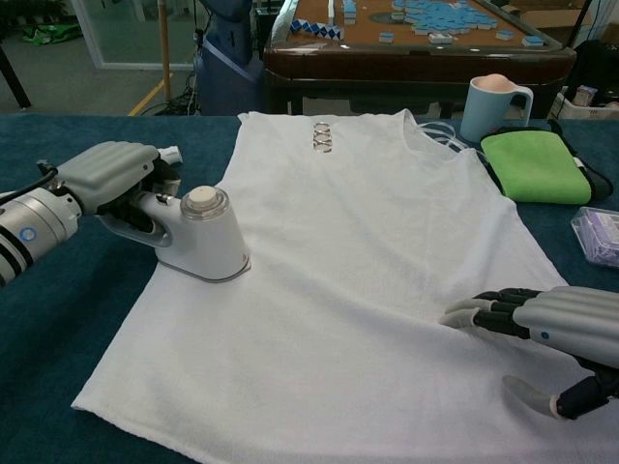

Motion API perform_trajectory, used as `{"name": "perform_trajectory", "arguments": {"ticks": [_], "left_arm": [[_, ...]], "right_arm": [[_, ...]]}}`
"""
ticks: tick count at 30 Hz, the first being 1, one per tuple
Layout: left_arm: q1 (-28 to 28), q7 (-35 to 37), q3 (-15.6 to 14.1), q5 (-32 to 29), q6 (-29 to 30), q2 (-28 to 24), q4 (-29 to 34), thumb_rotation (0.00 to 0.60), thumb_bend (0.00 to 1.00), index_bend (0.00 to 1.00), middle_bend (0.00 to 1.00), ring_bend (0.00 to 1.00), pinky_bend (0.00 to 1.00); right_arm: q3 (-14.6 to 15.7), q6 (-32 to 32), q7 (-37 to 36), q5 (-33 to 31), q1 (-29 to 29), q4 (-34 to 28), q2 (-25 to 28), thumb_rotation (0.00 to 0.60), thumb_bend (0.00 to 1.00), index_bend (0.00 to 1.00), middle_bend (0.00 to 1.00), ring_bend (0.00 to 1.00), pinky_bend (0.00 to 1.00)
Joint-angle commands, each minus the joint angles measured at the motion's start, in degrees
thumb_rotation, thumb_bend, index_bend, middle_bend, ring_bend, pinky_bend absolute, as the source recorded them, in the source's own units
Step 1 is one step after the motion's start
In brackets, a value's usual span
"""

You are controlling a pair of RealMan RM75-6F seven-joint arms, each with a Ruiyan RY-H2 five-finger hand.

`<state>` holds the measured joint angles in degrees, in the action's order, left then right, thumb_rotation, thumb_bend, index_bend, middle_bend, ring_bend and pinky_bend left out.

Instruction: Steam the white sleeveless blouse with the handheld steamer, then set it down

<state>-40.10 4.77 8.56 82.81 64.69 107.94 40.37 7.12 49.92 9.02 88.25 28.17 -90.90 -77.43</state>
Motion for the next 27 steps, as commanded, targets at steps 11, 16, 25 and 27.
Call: {"name": "perform_trajectory", "arguments": {"ticks": [11,16,25,27], "left_arm": [[0.4,3.7,2.4,-2.1,1.4,-3.0,0.4,0.6,0.2,0.89,0.72,0.6,0.57],[0.8,0.7,3.0,-2.5,2.1,-7.1,11.5,0.6,0.2,0.89,0.72,0.6,0.57],[-0.4,-7.6,4.4,-5.0,0.5,-8.8,27.5,0.6,0.2,0.89,0.72,0.6,0.57],[-1.0,-9.2,4.4,-5.3,-0.1,-7.8,28.5,0.6,0.2,0.89,0.72,0.6,0.57]], "right_arm": [[0.4,0.6,-0.6,0.5,0.1,-0.1,0.2,0.444,0.57,0.0,0.06,0.0,0.0],[0.6,0.8,-0.9,0.8,0.1,0.0,0.2,0.442,0.57,0.0,0.06,0.0,0.0],[0.7,0.9,-0.9,0.7,0.1,-0.2,0.4,0.443,0.57,0.0,0.06,0.0,0.0],[0.7,1.1,-1.0,0.7,0.1,-0.2,0.4,0.443,0.57,0.0,0.06,0.0,0.0]]}}
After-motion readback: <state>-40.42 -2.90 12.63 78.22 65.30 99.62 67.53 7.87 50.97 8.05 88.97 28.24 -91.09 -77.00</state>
